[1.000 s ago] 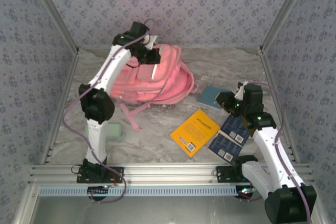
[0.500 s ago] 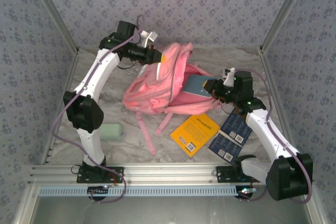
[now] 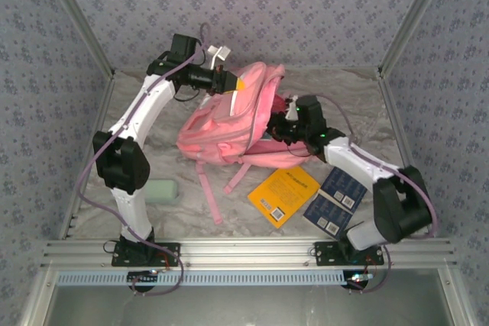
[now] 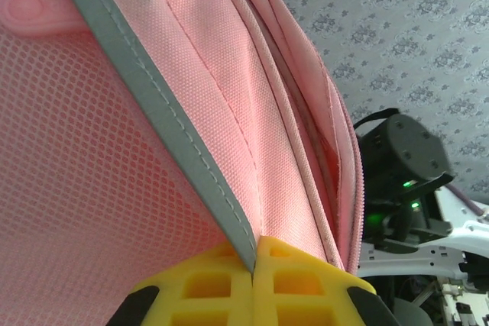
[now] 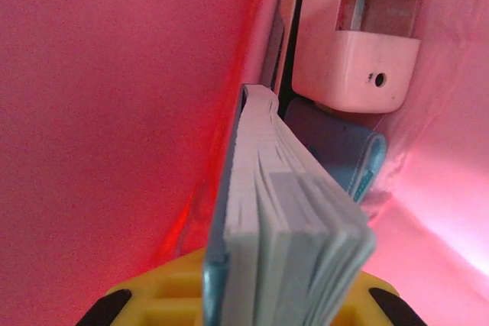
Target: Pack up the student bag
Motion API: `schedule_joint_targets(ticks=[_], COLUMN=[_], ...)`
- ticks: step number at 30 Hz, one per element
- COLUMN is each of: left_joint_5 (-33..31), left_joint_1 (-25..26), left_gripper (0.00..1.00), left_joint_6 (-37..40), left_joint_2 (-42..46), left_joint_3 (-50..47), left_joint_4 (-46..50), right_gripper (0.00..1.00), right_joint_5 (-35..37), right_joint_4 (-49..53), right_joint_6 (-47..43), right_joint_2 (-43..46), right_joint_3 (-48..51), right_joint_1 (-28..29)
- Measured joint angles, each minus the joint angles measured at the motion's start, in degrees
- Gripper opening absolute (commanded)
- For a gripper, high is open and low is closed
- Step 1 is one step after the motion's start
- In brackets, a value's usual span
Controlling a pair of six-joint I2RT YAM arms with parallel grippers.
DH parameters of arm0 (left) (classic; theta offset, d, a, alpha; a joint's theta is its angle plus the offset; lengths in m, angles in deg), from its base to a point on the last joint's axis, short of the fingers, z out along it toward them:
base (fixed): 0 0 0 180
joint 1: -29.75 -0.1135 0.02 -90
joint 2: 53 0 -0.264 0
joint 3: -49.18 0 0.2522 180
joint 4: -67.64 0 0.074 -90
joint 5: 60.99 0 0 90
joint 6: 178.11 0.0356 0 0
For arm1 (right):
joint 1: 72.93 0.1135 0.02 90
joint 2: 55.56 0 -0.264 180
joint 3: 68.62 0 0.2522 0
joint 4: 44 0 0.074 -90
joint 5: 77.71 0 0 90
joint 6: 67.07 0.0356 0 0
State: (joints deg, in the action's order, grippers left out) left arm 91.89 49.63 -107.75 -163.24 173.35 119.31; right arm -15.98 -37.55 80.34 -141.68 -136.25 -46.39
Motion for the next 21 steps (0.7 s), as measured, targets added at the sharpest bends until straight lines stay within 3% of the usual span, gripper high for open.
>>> schedule_joint_targets(ticks=[3, 7, 12, 15, 21], left_joint_5=[0.17, 0.24, 0.35, 0.35, -0.59], left_joint_1=[-0.02, -0.02, -0.28, -0.79, -2.64], left_gripper=[0.00, 0.00, 0.00, 0.00, 0.00], left_joint_6=[-0.50, -1.51, -2.54, -2.69, -4.48], left_joint_2=[0.00, 0.00, -0.02, -0.02, 0.39], left_joint_3=[0.13, 0.33, 0.33, 0.33, -2.01], left_joint_4=[-0.52, -1.05, -1.38, -1.88, -5.25], right_gripper=[0.13, 0.49, 0.72, 0.79, 0.80], right_joint_5=[2.36, 4.44, 6.84, 10.14, 17.66], right_joint_4=[-4.59, -10.03, -12.76, -9.40, 0.96], right_joint_6=[3.37, 7.58, 7.45, 3.10, -5.51], right_joint_2=[-6.67, -16.72, -20.22, -15.74, 1.03], right_joint_3=[-1.62, -5.49, -7.02, -6.34, -2.73], right_joint_1=[3.02, 6.99, 9.38, 8.98, 6.43])
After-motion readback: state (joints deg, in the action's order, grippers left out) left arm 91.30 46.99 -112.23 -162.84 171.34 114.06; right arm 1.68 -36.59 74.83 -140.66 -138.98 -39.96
